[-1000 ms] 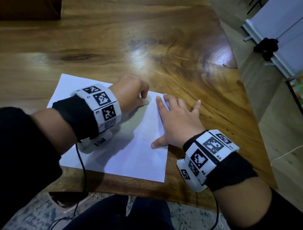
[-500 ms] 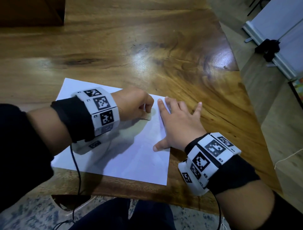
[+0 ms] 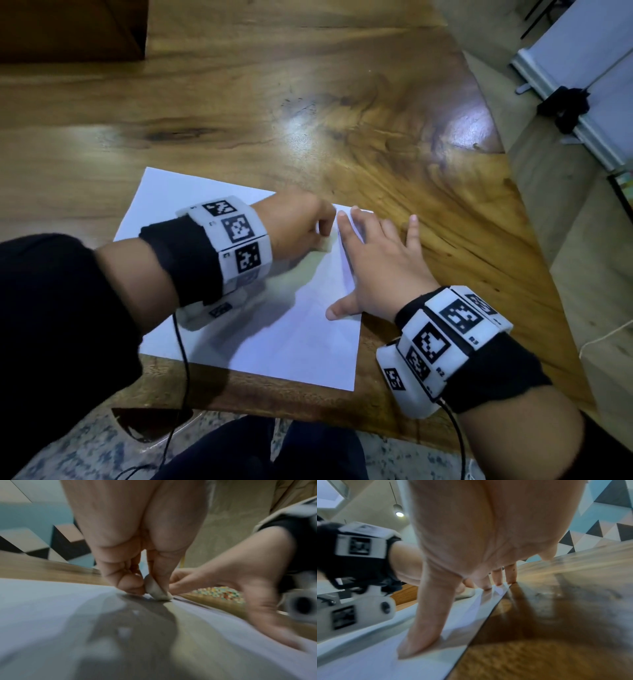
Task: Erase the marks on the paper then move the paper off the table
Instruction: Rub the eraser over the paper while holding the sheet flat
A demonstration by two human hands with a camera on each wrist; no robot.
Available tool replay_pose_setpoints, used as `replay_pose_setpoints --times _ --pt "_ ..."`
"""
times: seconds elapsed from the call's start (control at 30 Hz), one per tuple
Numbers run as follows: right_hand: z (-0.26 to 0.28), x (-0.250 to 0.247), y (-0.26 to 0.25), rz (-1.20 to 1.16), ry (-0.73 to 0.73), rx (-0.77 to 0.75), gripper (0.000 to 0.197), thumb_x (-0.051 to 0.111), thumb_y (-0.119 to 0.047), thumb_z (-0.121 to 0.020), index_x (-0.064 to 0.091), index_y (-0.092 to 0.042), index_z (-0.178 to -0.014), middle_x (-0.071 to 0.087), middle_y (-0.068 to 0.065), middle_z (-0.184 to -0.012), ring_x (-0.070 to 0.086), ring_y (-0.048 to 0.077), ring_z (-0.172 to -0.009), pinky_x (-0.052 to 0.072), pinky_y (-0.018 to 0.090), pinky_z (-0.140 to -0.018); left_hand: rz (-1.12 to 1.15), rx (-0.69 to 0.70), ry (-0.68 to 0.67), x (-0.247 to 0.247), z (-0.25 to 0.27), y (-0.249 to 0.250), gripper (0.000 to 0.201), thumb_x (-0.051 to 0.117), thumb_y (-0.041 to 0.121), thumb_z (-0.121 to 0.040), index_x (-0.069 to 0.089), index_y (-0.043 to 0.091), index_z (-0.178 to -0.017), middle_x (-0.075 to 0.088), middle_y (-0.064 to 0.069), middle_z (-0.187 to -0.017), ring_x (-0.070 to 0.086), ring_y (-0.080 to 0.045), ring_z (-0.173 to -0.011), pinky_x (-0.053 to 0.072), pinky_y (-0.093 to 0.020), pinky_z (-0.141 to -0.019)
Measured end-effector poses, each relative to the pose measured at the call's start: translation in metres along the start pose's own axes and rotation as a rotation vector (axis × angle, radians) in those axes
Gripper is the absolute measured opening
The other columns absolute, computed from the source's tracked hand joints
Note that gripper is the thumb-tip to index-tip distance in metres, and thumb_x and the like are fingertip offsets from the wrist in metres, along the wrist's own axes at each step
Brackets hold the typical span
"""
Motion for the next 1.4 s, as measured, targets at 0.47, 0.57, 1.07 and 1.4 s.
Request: replay_pose_setpoints --times 0.47,0.57,1.07,1.4 --pt "0.000 0.006 0.002 -0.113 0.004 -0.004 0.138 0.075 -0.064 -0.058 -0.016 -0.017 -0.149 -0.016 -0.006 -0.156 -0.010 0.016 -0.144 -0.015 0.042 -0.115 0.013 -0.023 0.057 -0.005 -0.008 0.001 0.012 0.058 0.013 -0.081 0.061 0.009 -0.093 0.051 0.000 -0.080 0.051 -0.022 -0.084 0.035 -0.025 -0.071" --pt "0.001 0.006 0.002 -0.104 -0.001 0.002 0.137 0.074 -0.065 -0.058 -0.017 -0.018 -0.149 -0.018 -0.008 -0.156 -0.012 0.014 -0.144 -0.015 0.043 -0.115 -0.002 -0.015 0.102 -0.002 -0.012 0.003 0.011 0.058 0.012 -0.082 0.060 0.007 -0.093 0.047 -0.001 -0.083 0.046 -0.021 -0.083 0.028 -0.021 -0.068" --pt "0.002 0.004 0.003 -0.089 0.003 0.010 0.135 0.072 -0.068 -0.058 -0.015 -0.021 -0.150 -0.015 -0.010 -0.156 -0.008 0.014 -0.144 -0.014 0.048 -0.115 0.003 0.008 0.099 0.004 -0.002 0.003 0.007 0.058 0.013 -0.082 0.060 0.008 -0.086 0.049 -0.001 -0.079 0.044 -0.021 -0.076 0.025 -0.023 -0.064" --pt "0.002 0.004 0.004 -0.079 -0.001 0.014 0.134 0.071 -0.069 -0.058 -0.015 -0.022 -0.149 -0.015 -0.010 -0.156 -0.009 0.014 -0.144 -0.015 0.050 -0.114 -0.025 -0.011 0.111 -0.007 -0.017 0.005 0.014 0.061 0.017 -0.081 0.063 0.008 -0.092 0.050 -0.001 -0.079 0.044 -0.019 -0.078 0.035 -0.026 -0.069"
Point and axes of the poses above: each hand's wrist, its own z-axis away from the middle knuckle, its own x-axis out of the palm, y = z × x, the point moved 2 cm from there along -z, towards the middle knuckle
